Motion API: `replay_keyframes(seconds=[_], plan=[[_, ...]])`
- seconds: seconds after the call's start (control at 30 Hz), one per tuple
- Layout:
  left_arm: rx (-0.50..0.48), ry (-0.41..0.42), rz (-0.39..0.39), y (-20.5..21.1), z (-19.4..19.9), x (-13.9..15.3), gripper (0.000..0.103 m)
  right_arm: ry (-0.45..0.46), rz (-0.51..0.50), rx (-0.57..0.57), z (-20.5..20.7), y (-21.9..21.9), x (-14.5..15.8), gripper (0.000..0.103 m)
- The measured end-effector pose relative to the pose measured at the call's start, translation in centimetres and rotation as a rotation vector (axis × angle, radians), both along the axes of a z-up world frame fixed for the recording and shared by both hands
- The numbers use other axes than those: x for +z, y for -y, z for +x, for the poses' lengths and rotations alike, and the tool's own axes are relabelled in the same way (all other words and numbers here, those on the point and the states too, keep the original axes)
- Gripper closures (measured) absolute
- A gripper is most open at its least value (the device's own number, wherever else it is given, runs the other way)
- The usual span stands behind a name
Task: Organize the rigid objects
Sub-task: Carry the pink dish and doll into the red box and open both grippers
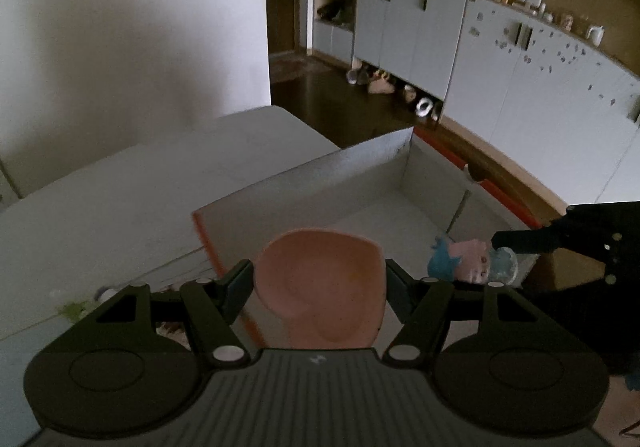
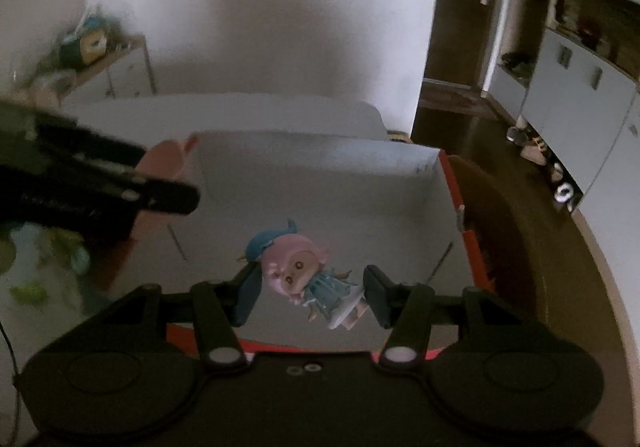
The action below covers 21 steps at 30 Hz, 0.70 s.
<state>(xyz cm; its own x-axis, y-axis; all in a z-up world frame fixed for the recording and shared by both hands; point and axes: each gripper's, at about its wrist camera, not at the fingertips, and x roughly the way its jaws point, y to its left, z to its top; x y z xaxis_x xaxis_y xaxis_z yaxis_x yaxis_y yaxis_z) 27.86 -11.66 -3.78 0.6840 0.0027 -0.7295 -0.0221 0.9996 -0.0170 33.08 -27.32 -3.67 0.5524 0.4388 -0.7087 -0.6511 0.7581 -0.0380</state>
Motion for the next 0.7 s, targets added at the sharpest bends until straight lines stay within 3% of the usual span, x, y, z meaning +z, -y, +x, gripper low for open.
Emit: replay_keyframes(seconds=[0.47,0.7], plan=[[0.047,-0.226,0.0,2.5,10.0,-5.8,0.034,-0.097,-0.137,0.215,4.4,-2.0,-3.5,0.048],[0.067,-0.319,0.004,2.7,12.7,-8.4,0.034,-0.158,-0.189,0.247,6.0,-2.5,-4.9,0.048]])
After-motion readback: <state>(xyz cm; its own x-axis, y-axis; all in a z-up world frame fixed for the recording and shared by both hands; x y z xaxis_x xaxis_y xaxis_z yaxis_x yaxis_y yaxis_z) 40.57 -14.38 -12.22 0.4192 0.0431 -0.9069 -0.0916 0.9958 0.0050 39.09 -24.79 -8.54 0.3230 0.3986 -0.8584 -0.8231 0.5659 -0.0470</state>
